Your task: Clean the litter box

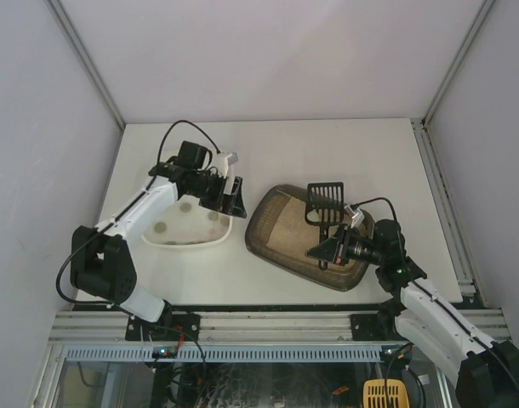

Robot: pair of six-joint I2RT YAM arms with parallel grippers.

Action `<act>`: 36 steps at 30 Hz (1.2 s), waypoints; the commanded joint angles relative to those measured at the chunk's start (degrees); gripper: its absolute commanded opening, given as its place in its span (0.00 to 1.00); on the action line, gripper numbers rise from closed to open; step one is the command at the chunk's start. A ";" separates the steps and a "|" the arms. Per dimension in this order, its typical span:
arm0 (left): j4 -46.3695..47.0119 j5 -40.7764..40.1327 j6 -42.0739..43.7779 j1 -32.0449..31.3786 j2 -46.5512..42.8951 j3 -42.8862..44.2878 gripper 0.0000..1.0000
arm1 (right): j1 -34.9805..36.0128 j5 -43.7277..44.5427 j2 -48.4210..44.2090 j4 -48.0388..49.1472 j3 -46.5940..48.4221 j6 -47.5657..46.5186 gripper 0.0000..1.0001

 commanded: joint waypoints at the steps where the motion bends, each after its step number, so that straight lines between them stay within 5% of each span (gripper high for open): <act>1: 1.52 -4.92 1.41 2.16 -6.91 3.68 1.00 | 1.08 -1.28 2.10 -0.19 3.65 -2.04 0.00; 5: -1.34 -7.18 2.47 5.60 -9.18 10.38 1.00 | -3.04 -1.64 1.59 4.08 1.71 2.20 0.00; 7: -3.30 -7.73 2.21 8.41 -9.94 14.61 1.00 | 1.11 4.45 2.52 -6.48 7.95 -4.37 0.00; 11: -5.91 -9.35 -1.50 17.82 -10.55 21.49 1.00 | 8.47 10.92 11.46 -10.67 17.92 -4.62 0.00; 15: -3.37 -11.98 -9.48 28.85 -11.80 21.26 1.00 | 15.65 15.35 25.28 -17.48 33.82 -7.55 0.00; 19: -3.55 -14.03 -14.40 37.67 -12.59 19.01 1.00 | 25.24 25.46 43.76 -34.67 57.27 -18.24 0.00; 22: -6.03 -21.84 -15.34 39.11 -14.02 17.61 1.00 | 29.52 31.74 57.95 -47.76 75.39 -23.26 0.00; 28: -4.66 -25.26 -13.51 40.04 -20.71 10.64 1.00 | 38.21 56.69 77.95 -66.97 103.43 -32.01 0.00; 36: -2.64 -27.23 -14.15 41.74 -23.51 6.60 1.00 | 48.38 88.81 87.22 -72.19 109.15 -41.32 0.00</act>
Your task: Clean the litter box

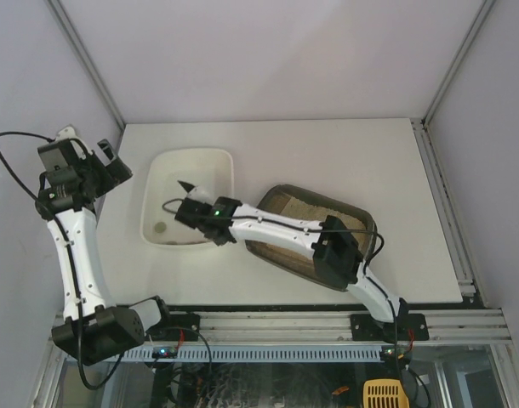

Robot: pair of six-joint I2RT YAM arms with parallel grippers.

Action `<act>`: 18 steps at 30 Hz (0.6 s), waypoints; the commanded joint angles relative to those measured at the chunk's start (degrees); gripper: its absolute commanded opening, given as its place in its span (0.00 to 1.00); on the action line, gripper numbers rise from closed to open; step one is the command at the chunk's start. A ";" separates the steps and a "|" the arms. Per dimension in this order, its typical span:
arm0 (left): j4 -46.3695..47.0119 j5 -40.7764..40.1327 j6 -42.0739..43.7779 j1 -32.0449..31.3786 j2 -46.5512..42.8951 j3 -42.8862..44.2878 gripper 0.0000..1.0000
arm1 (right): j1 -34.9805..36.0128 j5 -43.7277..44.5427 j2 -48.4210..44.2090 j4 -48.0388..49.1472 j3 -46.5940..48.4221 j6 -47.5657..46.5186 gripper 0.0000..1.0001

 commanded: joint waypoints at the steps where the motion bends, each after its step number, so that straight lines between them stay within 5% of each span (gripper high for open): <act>1: 2.90 -1.30 -1.13 1.40 -0.43 -1.19 1.00 | 4.42 23.90 0.62 -4.34 1.02 -8.34 0.00; 9: 4.24 1.35 -2.12 1.40 -0.90 -2.46 1.00 | 5.83 28.86 -1.82 0.92 -1.42 -10.00 0.00; 18: 4.54 4.11 -1.94 1.40 -0.60 -3.02 1.00 | 1.23 11.20 -24.34 -2.92 -19.83 -16.97 0.00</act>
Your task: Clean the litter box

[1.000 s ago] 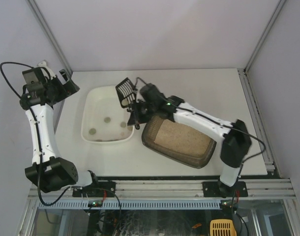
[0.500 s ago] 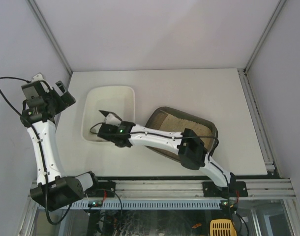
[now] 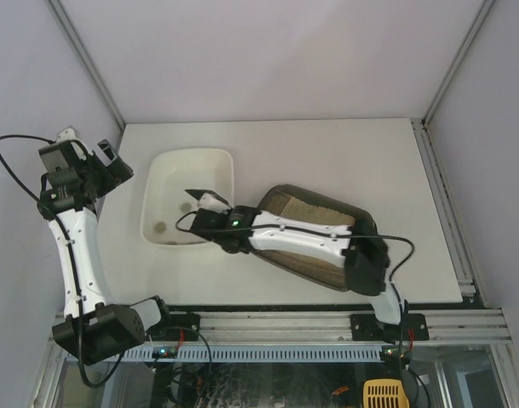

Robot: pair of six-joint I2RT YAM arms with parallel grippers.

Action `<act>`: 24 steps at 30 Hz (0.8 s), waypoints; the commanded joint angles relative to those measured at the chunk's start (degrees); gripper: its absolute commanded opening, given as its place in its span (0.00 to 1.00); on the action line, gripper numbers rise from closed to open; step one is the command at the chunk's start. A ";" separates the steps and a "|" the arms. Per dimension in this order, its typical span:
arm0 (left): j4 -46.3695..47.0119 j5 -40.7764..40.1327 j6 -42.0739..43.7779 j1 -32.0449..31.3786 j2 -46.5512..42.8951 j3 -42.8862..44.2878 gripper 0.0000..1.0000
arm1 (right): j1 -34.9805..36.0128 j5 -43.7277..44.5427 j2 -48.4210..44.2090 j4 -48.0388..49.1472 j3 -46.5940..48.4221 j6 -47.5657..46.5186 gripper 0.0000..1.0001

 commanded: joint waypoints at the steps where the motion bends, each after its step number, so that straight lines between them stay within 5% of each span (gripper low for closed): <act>1: 2.57 3.71 -0.49 0.43 -0.10 -1.48 1.00 | -4.32 -9.92 -21.45 -1.08 -12.05 -6.92 0.00; 6: 2.89 8.48 -1.62 0.49 1.03 -0.84 1.00 | -16.04 -25.36 -44.18 2.70 -27.46 -10.36 0.00; 11: 1.77 11.22 -2.39 0.44 2.70 0.74 1.00 | -24.15 -34.02 -53.76 -0.09 -36.12 -19.24 0.00; 24: 2.93 17.37 -4.06 0.41 3.34 -1.80 1.00 | -37.18 -52.41 -45.95 -0.87 -46.64 -31.73 0.00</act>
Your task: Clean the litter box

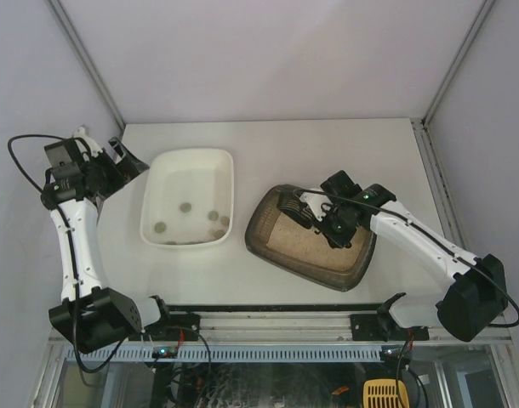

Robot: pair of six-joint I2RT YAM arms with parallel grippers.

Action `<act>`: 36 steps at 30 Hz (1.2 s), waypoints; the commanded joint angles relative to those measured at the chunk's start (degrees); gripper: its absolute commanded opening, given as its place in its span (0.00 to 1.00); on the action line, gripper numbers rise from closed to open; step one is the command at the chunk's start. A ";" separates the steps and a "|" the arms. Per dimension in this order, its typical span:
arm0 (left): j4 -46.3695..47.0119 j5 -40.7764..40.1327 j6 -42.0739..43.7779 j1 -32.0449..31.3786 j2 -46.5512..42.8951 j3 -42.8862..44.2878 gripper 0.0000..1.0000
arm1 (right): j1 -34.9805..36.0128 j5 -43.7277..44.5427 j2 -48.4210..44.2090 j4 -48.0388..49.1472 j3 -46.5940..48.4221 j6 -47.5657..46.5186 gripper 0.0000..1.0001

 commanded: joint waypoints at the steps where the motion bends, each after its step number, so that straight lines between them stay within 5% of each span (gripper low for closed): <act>1: 2.27 4.00 -1.22 0.38 -0.91 -1.57 1.00 | -1.32 -5.79 0.16 0.20 -2.46 -5.48 0.00; 9: 3.22 6.58 -1.69 0.37 -1.42 -2.93 1.00 | -1.05 -3.09 3.23 0.49 -4.57 -5.24 0.01; 15: 3.23 6.63 -1.39 0.44 -1.67 -3.08 1.00 | -0.90 -0.01 4.33 2.40 -5.34 -4.33 0.63; 20: 3.61 7.00 -1.30 0.38 -1.53 -3.63 1.00 | -0.24 5.35 2.27 4.05 -5.34 -4.73 0.84; 23: 4.19 6.98 -1.44 0.40 -1.50 -4.05 1.00 | 1.39 19.29 -1.26 9.87 -4.47 -1.91 0.99; 25: 4.43 6.58 -1.54 0.41 -1.49 -4.28 1.00 | 1.74 28.41 -2.54 13.06 -0.41 6.94 1.00; 29: 4.86 5.07 -1.28 0.46 -1.81 -4.79 1.00 | 1.28 24.23 -2.61 7.07 11.81 21.19 1.00; 34: 5.33 3.25 -0.90 0.40 -2.54 -5.24 1.00 | 4.42 29.02 -10.74 15.92 7.94 31.14 1.00; 36: 5.46 2.99 -0.53 0.38 -3.23 -5.38 1.00 | 7.42 38.77 -15.89 25.06 0.65 32.08 1.00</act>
